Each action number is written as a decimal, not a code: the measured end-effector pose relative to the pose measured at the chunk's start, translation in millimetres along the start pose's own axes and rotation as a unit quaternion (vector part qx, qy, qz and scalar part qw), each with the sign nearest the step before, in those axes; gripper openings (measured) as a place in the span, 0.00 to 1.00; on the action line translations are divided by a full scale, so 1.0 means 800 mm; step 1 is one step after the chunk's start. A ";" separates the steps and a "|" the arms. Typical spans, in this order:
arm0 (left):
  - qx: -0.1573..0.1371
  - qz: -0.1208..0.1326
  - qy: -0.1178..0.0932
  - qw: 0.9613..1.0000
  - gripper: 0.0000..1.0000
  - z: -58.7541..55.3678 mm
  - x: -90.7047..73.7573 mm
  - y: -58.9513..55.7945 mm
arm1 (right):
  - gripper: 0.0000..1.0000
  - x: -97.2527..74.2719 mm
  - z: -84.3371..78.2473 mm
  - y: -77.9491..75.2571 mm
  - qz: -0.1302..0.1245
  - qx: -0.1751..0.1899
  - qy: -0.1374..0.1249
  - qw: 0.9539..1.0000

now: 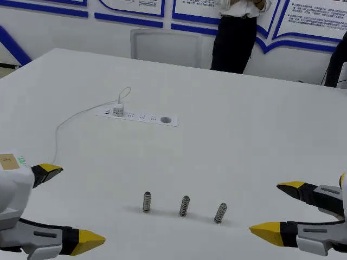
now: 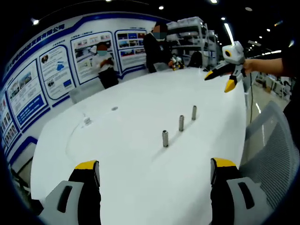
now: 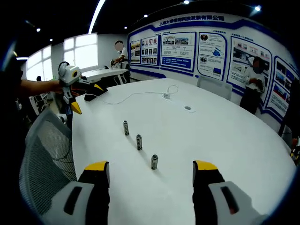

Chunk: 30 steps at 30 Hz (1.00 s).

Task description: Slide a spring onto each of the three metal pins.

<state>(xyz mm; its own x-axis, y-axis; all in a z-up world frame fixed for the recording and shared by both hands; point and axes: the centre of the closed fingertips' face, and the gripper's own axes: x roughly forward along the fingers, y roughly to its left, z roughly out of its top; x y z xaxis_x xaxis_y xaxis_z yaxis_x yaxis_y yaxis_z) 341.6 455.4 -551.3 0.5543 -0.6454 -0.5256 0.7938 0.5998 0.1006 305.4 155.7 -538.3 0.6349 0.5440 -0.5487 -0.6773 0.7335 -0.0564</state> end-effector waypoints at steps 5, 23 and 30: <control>-0.008 0.000 -0.006 1.000 1.00 0.000 -0.004 0.002 | 0.76 -0.004 -0.003 0.007 0.012 -0.030 0.028 0.999; -0.023 -0.018 -0.046 0.999 1.00 0.038 -0.008 -0.013 | 0.83 -0.006 0.022 0.022 -0.007 0.016 -0.023 1.000; -0.027 -0.015 -0.049 0.998 1.00 0.042 -0.010 -0.011 | 0.83 -0.015 0.016 0.013 -0.026 0.033 -0.024 0.999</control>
<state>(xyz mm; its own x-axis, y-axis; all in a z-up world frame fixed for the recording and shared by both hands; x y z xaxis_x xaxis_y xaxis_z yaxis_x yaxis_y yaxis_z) 338.4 439.7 -519.4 0.5540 -0.7051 -0.4427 0.7975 0.6020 0.0392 295.2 162.2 -521.2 0.6862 0.5226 -0.5060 -0.6184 0.7854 -0.0276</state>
